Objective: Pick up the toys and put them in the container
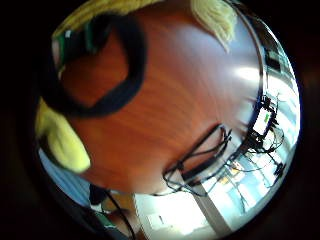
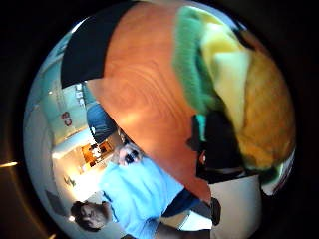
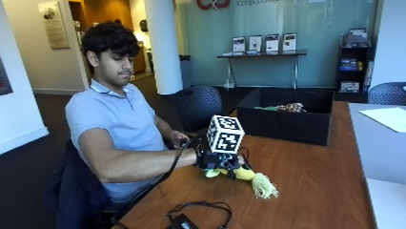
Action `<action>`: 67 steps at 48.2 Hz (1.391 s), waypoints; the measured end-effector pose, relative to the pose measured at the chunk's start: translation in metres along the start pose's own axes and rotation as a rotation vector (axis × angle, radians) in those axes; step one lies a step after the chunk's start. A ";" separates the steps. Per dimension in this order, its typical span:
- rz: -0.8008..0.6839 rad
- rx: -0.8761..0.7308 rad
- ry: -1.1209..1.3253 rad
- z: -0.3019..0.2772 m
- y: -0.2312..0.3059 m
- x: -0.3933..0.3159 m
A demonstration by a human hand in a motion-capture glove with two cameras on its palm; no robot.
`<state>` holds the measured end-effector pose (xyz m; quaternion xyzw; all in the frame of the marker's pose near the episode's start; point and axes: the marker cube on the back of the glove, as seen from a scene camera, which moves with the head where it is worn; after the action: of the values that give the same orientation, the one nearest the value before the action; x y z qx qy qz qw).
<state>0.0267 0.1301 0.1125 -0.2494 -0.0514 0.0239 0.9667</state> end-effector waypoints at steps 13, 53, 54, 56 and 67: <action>-0.016 0.230 0.029 -0.013 -0.007 -0.011; -0.129 0.511 0.035 -0.323 -0.167 -0.279; -0.132 0.509 0.042 -0.323 -0.171 -0.286; -0.138 0.500 0.053 -0.322 -0.177 -0.295; -0.134 0.396 0.033 -0.300 -0.217 -0.325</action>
<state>-0.2587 -0.2271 -0.0719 -0.0510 -0.0461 -0.0349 0.9970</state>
